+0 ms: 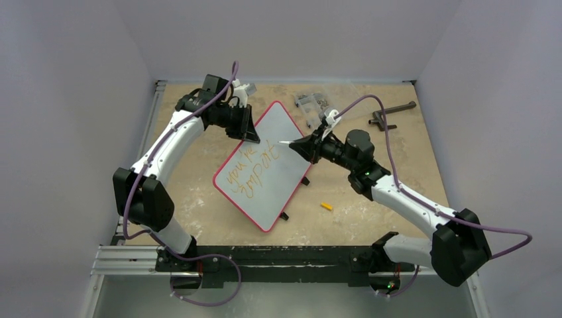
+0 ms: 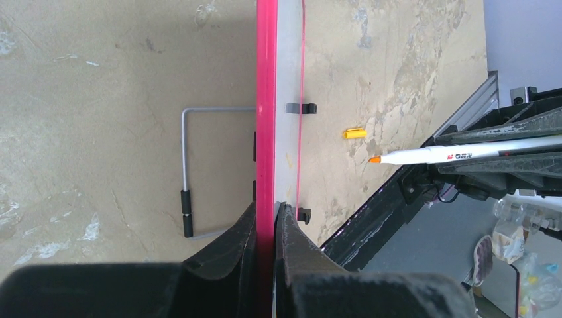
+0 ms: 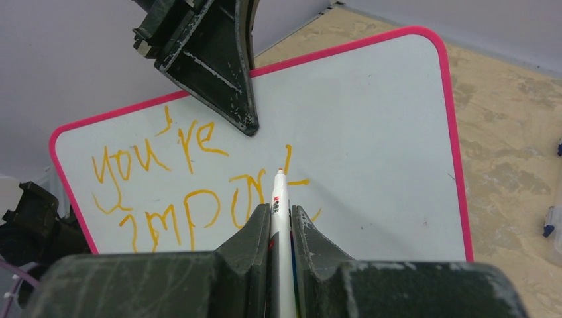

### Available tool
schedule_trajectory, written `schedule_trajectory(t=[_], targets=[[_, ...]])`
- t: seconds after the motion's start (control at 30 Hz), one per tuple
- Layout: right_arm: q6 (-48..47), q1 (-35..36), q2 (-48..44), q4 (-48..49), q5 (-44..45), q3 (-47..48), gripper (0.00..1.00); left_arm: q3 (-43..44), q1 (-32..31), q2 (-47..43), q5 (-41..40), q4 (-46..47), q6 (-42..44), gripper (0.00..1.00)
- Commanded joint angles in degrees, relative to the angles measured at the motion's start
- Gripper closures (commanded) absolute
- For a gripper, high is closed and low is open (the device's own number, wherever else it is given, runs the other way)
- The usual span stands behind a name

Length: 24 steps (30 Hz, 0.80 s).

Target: Write a sentence on the whiteboard

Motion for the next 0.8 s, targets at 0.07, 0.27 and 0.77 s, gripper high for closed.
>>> schedule_trajectory(t=[0.07,0.27,0.77], targets=[[-0.73,-0.26,-1.44,2.6,-1.97,-0.65,1.0,0.17,-0.25,-0.7,-7.78,-0.72,4.25,1.0],[-1.11,-0.23,-1.4,1.06,-0.01,-0.86,1.0,0.16,-0.6,-0.4,-7.53,-0.7,4.25,1.0],[2.9,-0.09,2.62,3.92,-1.27,-0.93,1.0,0.32,-1.1,-0.7,-7.48,-0.88,4.34,1.0]])
